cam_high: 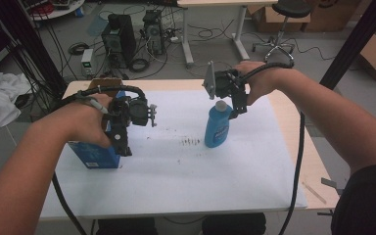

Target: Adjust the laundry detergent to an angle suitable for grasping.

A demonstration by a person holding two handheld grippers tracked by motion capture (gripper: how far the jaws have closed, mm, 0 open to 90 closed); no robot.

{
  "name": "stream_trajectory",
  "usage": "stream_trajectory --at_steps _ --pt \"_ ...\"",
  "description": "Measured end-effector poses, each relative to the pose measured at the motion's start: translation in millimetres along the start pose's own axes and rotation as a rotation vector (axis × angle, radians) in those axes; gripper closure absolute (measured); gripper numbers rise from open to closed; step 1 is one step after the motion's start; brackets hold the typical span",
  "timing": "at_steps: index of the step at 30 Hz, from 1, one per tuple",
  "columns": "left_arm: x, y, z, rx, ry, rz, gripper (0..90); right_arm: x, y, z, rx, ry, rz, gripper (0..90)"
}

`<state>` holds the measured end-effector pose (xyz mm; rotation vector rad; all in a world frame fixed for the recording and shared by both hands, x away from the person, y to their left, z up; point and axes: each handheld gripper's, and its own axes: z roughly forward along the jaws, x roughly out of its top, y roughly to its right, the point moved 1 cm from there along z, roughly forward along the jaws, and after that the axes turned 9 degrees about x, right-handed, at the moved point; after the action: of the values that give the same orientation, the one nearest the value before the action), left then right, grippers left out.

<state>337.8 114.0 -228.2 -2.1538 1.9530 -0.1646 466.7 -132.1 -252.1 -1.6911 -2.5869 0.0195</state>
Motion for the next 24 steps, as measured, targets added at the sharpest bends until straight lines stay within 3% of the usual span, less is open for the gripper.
stream_trajectory --at_steps 24 --pt "-0.7 -1.5 3.2 -0.003 -0.004 -0.013 0.1 -4.5 11.2 30.4 0.026 0.006 -0.004 0.0"
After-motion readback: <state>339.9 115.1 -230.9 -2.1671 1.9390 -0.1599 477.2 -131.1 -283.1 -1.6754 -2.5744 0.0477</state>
